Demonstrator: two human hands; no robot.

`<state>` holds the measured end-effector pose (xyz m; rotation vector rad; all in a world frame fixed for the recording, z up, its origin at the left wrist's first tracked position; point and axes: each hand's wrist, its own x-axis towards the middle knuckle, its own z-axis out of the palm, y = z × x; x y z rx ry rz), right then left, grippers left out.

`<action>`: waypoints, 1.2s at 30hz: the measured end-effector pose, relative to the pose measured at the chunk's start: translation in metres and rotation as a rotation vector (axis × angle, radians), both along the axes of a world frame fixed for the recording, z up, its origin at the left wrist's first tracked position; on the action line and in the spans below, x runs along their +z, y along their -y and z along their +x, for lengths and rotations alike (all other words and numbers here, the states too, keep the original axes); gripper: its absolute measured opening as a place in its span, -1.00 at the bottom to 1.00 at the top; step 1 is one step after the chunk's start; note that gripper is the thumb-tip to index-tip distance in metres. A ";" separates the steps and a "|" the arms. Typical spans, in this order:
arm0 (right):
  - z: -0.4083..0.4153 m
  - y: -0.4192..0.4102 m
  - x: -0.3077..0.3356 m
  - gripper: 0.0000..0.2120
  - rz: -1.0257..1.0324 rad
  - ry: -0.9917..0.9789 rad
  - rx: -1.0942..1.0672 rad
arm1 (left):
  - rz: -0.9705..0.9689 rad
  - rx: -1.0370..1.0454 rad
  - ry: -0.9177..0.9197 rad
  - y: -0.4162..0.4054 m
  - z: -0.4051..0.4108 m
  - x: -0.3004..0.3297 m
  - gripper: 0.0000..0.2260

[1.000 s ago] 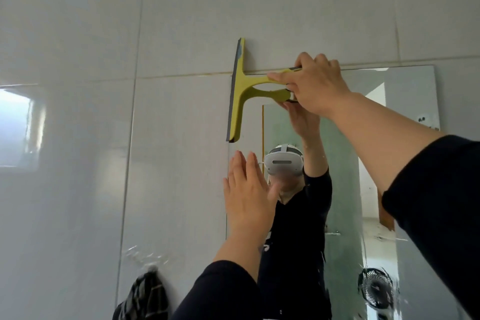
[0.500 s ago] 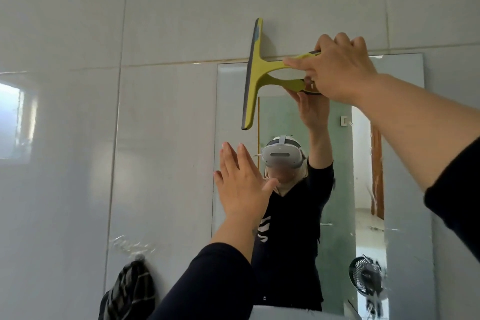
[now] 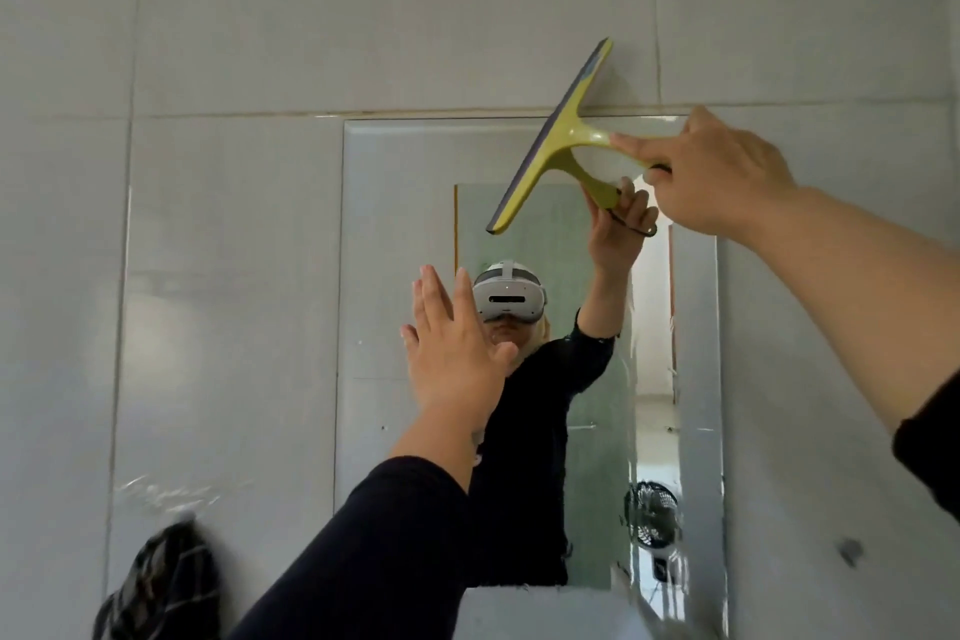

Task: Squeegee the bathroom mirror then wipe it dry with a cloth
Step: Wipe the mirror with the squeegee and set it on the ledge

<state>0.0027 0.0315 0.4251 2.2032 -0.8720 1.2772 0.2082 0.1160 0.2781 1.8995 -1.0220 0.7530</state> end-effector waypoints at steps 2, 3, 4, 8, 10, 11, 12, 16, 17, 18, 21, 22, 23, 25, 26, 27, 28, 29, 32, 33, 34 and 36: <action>-0.006 0.003 -0.007 -0.57 0.006 0.029 -0.016 | -0.012 0.002 0.006 0.001 0.000 0.000 -0.18; -0.007 0.005 -0.010 -0.58 0.009 0.051 -0.014 | -0.015 0.005 0.007 0.001 0.000 -0.001 -0.18; -0.008 0.007 -0.013 -0.60 0.012 0.072 -0.012 | -0.014 0.009 0.006 0.001 0.000 -0.001 -0.17; -0.010 0.010 -0.022 -0.62 0.023 0.155 0.007 | -0.027 0.007 0.008 0.002 0.003 -0.002 -0.16; -0.013 0.012 -0.026 -0.63 0.033 0.185 0.002 | -0.040 0.006 0.016 0.004 0.005 -0.004 -0.16; -0.016 0.014 -0.027 -0.63 0.039 0.198 -0.007 | -0.043 0.007 0.019 0.005 0.005 -0.004 -0.16; -0.019 0.015 -0.028 -0.62 0.044 0.207 -0.015 | -0.044 0.008 0.020 0.005 0.005 -0.004 -0.16; -0.026 0.017 -0.033 -0.61 0.080 0.227 -0.025 | -0.046 0.003 0.020 0.007 0.006 -0.004 -0.15; -0.027 0.017 -0.035 -0.61 0.094 0.236 -0.024 | -0.047 0.002 0.021 0.007 0.006 -0.004 -0.16; -0.027 0.017 -0.036 -0.61 0.106 0.244 -0.023 | -0.048 0.001 0.021 0.007 0.007 -0.004 -0.16; -0.031 0.019 -0.040 -0.60 0.132 0.261 -0.027 | -0.049 0.001 0.027 0.007 0.007 -0.004 -0.16; -0.032 0.020 -0.042 -0.60 0.142 0.269 -0.029 | -0.050 0.001 0.028 0.007 0.007 -0.004 -0.16; -0.034 0.022 -0.044 -0.60 0.153 0.278 -0.030 | -0.051 0.003 0.029 0.007 0.008 -0.005 -0.16; -0.038 0.025 -0.049 -0.59 0.176 0.307 -0.019 | -0.052 0.007 0.028 0.007 0.008 -0.005 -0.16; -0.040 0.025 -0.052 -0.59 0.190 0.323 -0.005 | -0.053 0.006 0.027 0.008 0.008 -0.005 -0.16; -0.041 0.024 -0.056 -0.59 0.212 0.338 0.012 | -0.055 0.003 0.026 0.008 0.008 -0.005 -0.16; -0.040 0.021 -0.059 -0.59 0.240 0.354 0.032 | -0.057 0.000 0.024 0.008 0.008 -0.005 -0.16; -0.038 0.018 -0.063 -0.58 0.268 0.376 0.054 | -0.062 -0.003 0.019 0.008 0.008 -0.005 -0.17; -0.020 0.007 -0.075 -0.58 0.334 0.474 0.138 | -0.059 -0.003 -0.004 0.009 0.007 -0.004 -0.16; -0.013 0.002 -0.079 -0.57 0.353 0.512 0.163 | -0.055 -0.003 -0.008 0.009 0.007 -0.003 -0.15; -0.004 -0.002 -0.083 -0.57 0.374 0.550 0.189 | -0.050 -0.005 -0.011 0.008 0.006 -0.003 -0.14; 0.012 -0.013 -0.091 -0.56 0.417 0.634 0.253 | -0.049 -0.026 -0.019 0.006 0.006 -0.001 -0.16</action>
